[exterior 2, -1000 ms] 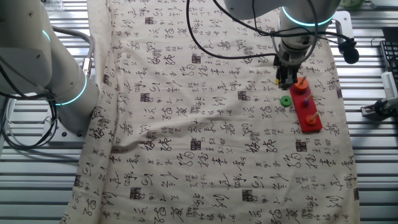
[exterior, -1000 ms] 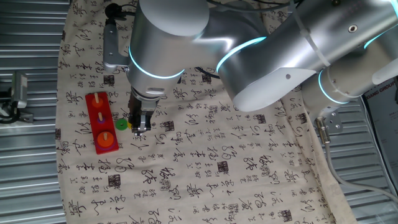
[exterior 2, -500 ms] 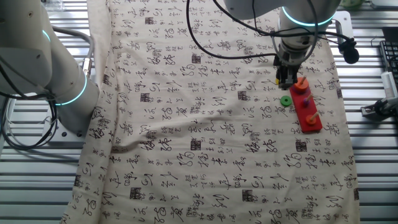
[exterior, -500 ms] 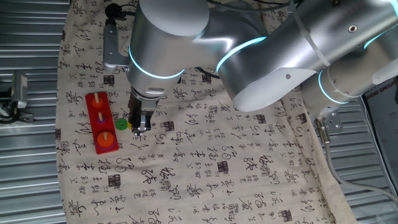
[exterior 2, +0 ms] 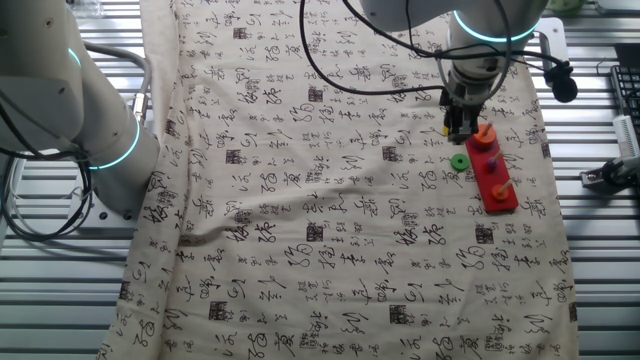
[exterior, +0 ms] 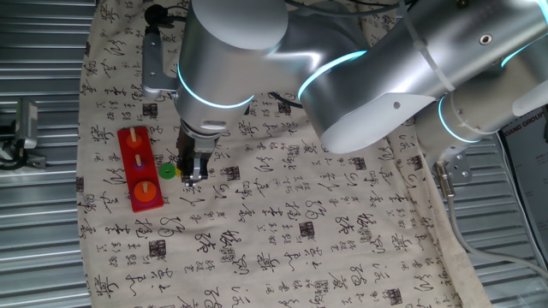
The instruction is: Take out one Hanoi block and throw it aside
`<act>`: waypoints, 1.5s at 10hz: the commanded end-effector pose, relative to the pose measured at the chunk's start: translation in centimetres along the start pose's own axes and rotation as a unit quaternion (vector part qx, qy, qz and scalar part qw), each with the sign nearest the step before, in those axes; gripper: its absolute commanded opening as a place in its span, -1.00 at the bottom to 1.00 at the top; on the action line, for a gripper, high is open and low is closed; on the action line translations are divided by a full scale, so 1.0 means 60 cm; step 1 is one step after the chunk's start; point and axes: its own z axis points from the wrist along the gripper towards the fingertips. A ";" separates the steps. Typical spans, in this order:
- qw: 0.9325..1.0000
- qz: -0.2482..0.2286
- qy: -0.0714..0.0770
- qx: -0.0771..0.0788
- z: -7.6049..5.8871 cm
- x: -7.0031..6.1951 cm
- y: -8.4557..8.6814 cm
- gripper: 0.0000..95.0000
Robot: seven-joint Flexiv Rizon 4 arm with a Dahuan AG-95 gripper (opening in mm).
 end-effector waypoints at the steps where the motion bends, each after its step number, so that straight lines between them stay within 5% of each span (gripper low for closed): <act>1: 1.000 0.000 0.000 0.000 0.000 0.000 0.000 -0.60; 2: 1.000 -0.006 -0.006 -0.005 0.000 0.000 0.000 -0.20; 15: 1.000 -0.008 -0.006 -0.008 0.000 0.000 0.000 -0.20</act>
